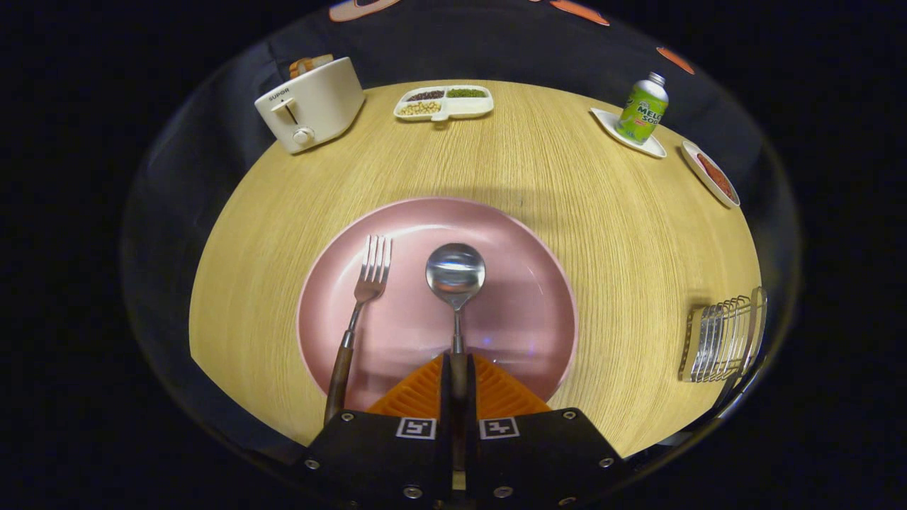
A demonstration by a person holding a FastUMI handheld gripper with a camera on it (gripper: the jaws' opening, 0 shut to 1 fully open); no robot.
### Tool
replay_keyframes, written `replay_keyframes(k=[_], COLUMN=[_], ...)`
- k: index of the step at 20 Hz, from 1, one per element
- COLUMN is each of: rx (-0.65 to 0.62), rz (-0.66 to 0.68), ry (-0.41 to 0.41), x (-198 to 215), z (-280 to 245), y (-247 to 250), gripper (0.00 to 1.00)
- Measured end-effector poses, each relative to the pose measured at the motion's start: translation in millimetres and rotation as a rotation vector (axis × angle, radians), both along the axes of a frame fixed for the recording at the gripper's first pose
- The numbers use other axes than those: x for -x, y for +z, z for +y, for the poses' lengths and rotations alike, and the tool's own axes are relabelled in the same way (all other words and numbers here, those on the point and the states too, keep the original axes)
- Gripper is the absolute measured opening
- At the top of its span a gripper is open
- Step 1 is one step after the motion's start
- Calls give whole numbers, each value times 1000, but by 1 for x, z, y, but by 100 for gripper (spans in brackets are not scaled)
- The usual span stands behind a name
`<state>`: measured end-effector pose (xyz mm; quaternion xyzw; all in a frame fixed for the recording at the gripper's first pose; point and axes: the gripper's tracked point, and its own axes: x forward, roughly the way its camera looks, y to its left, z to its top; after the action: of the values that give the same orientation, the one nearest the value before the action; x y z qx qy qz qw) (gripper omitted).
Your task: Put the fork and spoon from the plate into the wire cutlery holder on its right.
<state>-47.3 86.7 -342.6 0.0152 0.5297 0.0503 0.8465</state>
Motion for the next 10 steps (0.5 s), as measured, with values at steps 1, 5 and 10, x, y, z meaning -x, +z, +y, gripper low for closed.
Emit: replay_keyframes(k=[1, 5, 10], rx=[-12, -50, -102], rz=[-20, -55, -121], ry=[-2, 3, 0], x=[-2, -3, -11], z=[-2, -18, -43], y=[6, 22, 47], gripper=[8, 6, 5])
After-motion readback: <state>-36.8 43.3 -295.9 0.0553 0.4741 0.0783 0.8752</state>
